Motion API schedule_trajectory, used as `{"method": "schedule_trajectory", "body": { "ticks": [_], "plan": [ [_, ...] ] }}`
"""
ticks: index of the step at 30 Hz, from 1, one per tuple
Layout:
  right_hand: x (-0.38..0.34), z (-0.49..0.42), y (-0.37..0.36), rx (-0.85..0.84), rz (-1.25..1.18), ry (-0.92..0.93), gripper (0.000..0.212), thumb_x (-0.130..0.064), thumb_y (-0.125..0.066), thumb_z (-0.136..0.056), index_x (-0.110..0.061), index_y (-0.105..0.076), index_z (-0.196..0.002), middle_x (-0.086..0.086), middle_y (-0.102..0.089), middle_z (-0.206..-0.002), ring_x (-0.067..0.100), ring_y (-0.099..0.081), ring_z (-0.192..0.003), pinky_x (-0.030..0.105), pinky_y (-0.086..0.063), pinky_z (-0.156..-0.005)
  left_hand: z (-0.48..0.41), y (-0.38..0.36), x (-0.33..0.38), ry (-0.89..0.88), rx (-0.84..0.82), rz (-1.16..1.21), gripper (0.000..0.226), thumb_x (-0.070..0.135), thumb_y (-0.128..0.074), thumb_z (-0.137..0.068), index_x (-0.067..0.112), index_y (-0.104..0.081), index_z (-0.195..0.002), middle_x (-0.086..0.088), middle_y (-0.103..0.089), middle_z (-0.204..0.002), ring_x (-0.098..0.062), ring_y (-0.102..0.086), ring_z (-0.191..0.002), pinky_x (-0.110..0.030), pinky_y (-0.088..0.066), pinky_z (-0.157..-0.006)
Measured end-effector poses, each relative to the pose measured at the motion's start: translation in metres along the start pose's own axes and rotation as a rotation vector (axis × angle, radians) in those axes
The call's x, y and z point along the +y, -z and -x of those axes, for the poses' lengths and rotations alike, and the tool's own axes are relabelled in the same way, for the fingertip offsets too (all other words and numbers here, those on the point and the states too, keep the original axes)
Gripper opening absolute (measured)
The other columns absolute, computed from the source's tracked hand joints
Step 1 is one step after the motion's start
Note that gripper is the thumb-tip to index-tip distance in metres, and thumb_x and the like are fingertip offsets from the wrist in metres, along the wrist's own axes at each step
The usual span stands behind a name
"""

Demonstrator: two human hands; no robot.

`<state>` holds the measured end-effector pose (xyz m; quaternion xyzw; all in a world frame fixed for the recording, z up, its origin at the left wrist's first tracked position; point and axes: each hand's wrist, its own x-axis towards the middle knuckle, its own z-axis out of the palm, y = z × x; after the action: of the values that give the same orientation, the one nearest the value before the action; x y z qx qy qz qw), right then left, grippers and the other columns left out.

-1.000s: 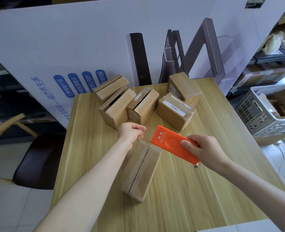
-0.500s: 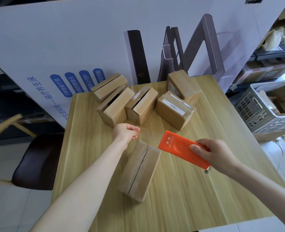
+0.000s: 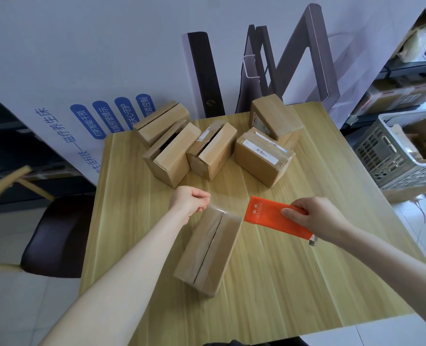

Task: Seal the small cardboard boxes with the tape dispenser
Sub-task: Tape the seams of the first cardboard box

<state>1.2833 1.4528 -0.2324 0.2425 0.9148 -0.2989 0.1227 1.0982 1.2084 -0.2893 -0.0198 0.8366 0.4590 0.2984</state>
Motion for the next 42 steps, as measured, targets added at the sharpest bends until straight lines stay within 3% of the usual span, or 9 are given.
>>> {"method": "schedule_trajectory", "body": {
  "ticks": [4, 12, 16, 18, 21, 26, 31, 38, 42],
  "plan": [
    [-0.002, -0.007, -0.01, 0.02, 0.037, 0.011, 0.03, -0.049, -0.059, -0.091, -0.024, -0.068, -0.077, -0.006, -0.064, -0.062, 0.007, -0.058, -0.053, 0.03, -0.046, -0.05, -0.007, 0.0, -0.003, -0.018, 0.049, -0.109, 0.012, 0.007, -0.075, -0.079, 0.013, -0.072, -0.089, 0.002, -0.072, -0.069, -0.012, -0.064, -0.062, -0.029, -0.057, -0.076],
    [-0.006, -0.019, -0.024, 0.02, 0.111, -0.006, 0.036, -0.052, -0.056, -0.09, -0.027, -0.058, -0.064, -0.007, -0.059, -0.062, 0.008, -0.056, -0.057, 0.024, -0.034, -0.046, -0.013, -0.003, -0.01, -0.026, 0.079, -0.204, 0.027, 0.012, -0.074, -0.081, 0.014, -0.069, -0.107, 0.007, -0.065, -0.057, -0.012, -0.063, -0.061, -0.025, -0.051, -0.066],
    [-0.006, -0.022, -0.027, 0.02, 0.142, -0.012, 0.035, -0.051, -0.056, -0.09, -0.025, -0.061, -0.067, -0.006, -0.062, -0.065, 0.01, -0.058, -0.059, 0.025, -0.036, -0.046, -0.014, -0.006, -0.015, -0.018, 0.085, -0.208, 0.021, 0.013, -0.075, -0.08, 0.015, -0.072, -0.101, 0.004, -0.069, -0.064, -0.013, -0.067, -0.069, -0.032, -0.056, -0.081],
    [-0.006, -0.024, -0.029, 0.014, 0.161, -0.021, 0.034, -0.052, -0.056, -0.09, -0.024, -0.066, -0.075, -0.005, -0.065, -0.07, 0.011, -0.061, -0.062, 0.025, -0.042, -0.047, -0.014, -0.009, -0.017, -0.013, 0.082, -0.207, 0.009, 0.013, -0.076, -0.079, 0.018, -0.073, -0.087, 0.003, -0.071, -0.066, -0.013, -0.068, -0.07, -0.034, -0.057, -0.081],
    [-0.005, -0.027, -0.033, 0.007, 0.187, -0.028, 0.036, -0.053, -0.055, -0.09, -0.02, -0.069, -0.081, -0.003, -0.067, -0.072, 0.013, -0.063, -0.063, 0.028, -0.048, -0.051, -0.015, -0.012, -0.021, -0.008, 0.093, -0.206, 0.017, 0.013, -0.077, -0.078, 0.026, -0.069, -0.071, 0.004, -0.072, -0.066, -0.01, -0.069, -0.069, -0.032, -0.058, -0.079],
    [-0.003, -0.028, -0.035, 0.016, 0.201, -0.039, 0.035, -0.054, -0.055, -0.091, -0.027, -0.059, -0.068, -0.007, -0.061, -0.064, 0.008, -0.056, -0.056, 0.023, -0.033, -0.043, -0.015, -0.014, -0.025, 0.031, 0.129, -0.164, 0.009, 0.018, -0.08, -0.075, 0.021, -0.072, -0.079, 0.009, -0.071, -0.063, -0.004, -0.066, -0.058, -0.027, -0.058, -0.072],
    [-0.002, -0.026, -0.037, 0.023, 0.184, -0.053, 0.033, -0.054, -0.054, -0.091, -0.028, -0.063, -0.074, -0.008, -0.061, -0.063, 0.008, -0.057, -0.057, 0.022, -0.034, -0.044, -0.015, -0.015, -0.026, 0.003, 0.171, -0.221, 0.009, 0.025, -0.082, -0.073, 0.023, -0.073, -0.075, 0.01, -0.07, -0.061, -0.005, -0.067, -0.056, -0.028, -0.059, -0.067],
    [-0.002, -0.023, -0.038, 0.016, 0.191, -0.053, 0.035, -0.053, -0.054, -0.092, -0.025, -0.061, -0.072, -0.006, -0.06, -0.061, 0.011, -0.057, -0.056, 0.023, -0.034, -0.044, -0.012, -0.01, -0.028, -0.012, 0.237, -0.415, 0.034, 0.046, -0.08, -0.071, 0.021, -0.068, -0.091, 0.01, -0.068, -0.088, -0.014, -0.065, -0.081, -0.025, -0.044, -0.061],
    [-0.002, -0.021, -0.041, 0.018, 0.175, -0.054, 0.033, -0.051, -0.054, -0.092, -0.024, -0.064, -0.075, -0.006, -0.063, -0.064, 0.011, -0.06, -0.056, 0.022, -0.037, -0.044, 0.0, -0.016, -0.026, -0.365, 0.307, -0.431, 0.011, 0.026, -0.072, -0.082, 0.02, -0.072, -0.091, 0.005, -0.066, -0.094, -0.013, -0.061, -0.077, -0.025, -0.046, -0.066]
  ]
}}
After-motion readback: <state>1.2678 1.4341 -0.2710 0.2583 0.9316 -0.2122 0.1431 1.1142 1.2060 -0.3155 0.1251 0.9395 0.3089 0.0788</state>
